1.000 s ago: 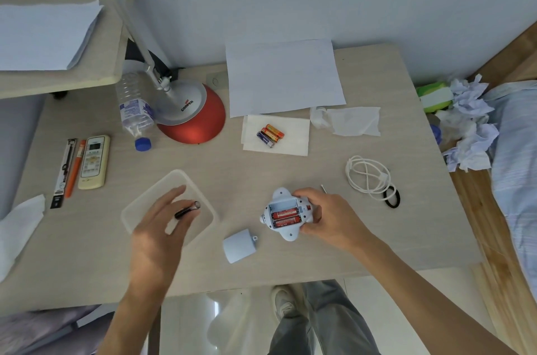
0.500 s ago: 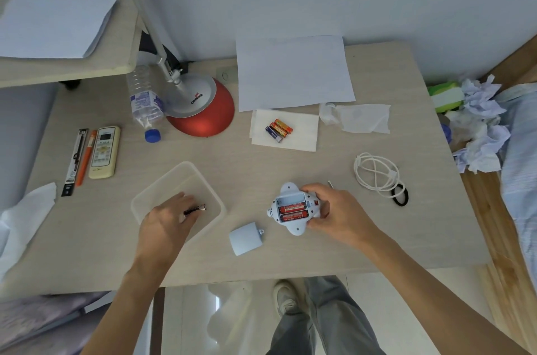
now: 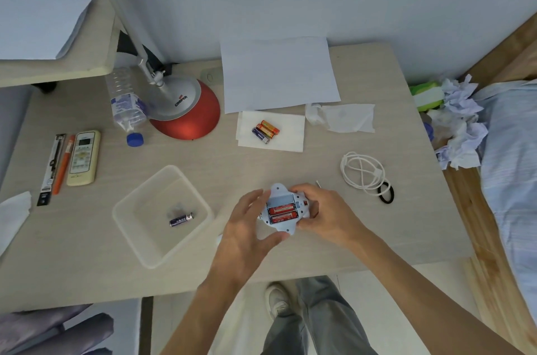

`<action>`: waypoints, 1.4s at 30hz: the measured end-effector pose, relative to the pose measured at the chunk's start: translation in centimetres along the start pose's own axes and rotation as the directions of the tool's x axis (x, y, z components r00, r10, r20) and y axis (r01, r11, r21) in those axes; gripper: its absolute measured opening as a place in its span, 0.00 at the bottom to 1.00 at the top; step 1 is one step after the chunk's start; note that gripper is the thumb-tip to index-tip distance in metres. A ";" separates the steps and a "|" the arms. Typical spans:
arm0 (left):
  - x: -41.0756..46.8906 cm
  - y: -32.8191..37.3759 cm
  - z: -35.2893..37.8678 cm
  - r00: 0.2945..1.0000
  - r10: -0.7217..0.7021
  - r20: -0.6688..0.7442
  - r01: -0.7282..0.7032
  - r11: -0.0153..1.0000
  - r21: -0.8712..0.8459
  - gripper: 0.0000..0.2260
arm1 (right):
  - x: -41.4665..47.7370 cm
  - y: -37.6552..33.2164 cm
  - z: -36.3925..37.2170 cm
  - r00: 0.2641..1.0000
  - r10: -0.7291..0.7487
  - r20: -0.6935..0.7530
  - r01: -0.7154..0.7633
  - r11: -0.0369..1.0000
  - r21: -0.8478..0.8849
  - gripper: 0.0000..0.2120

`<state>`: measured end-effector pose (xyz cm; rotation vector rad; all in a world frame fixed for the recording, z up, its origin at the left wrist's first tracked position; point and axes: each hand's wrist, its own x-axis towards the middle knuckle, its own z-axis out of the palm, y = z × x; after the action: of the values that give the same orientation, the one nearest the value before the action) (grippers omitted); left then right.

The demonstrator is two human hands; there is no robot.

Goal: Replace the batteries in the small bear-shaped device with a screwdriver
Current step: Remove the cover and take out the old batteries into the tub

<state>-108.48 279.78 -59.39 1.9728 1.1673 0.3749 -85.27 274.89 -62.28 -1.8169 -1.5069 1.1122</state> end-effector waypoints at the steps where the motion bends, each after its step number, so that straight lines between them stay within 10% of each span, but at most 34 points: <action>1: 0.3 -0.7 0.6 1.000 -0.009 0.011 0.010 1.000 -0.020 0.38 | 0.0 0.1 0.0 1.000 -0.007 -0.001 0.007 1.000 0.006 0.28; 16: 2.4 -4.0 2.2 0.990 -0.116 0.075 0.136 0.921 -0.364 0.37 | -0.4 -0.4 -0.5 1.000 -0.022 0.013 0.024 0.986 -0.164 0.32; 21: 3.1 -3.2 1.7 0.975 -0.189 0.118 0.222 0.850 -0.478 0.36 | -1.3 -2.5 -3.4 0.961 -0.245 0.126 0.267 0.719 -0.641 0.40; 27: 3.8 -3.2 1.2 0.969 -0.185 0.166 0.245 0.823 -0.512 0.36 | 0.5 -3.2 -4.4 0.820 -0.315 0.478 0.569 0.353 -0.743 0.38; 42: 3.8 -3.7 1.2 0.974 -0.150 0.167 0.216 0.830 -0.514 0.37 | 4.5 -4.9 -5.3 0.747 -0.177 0.641 0.662 0.286 -0.693 0.33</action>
<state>-107.91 283.36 -63.48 1.3684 1.0289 0.4193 -83.24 280.96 -56.71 -1.4506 -3.1462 0.3581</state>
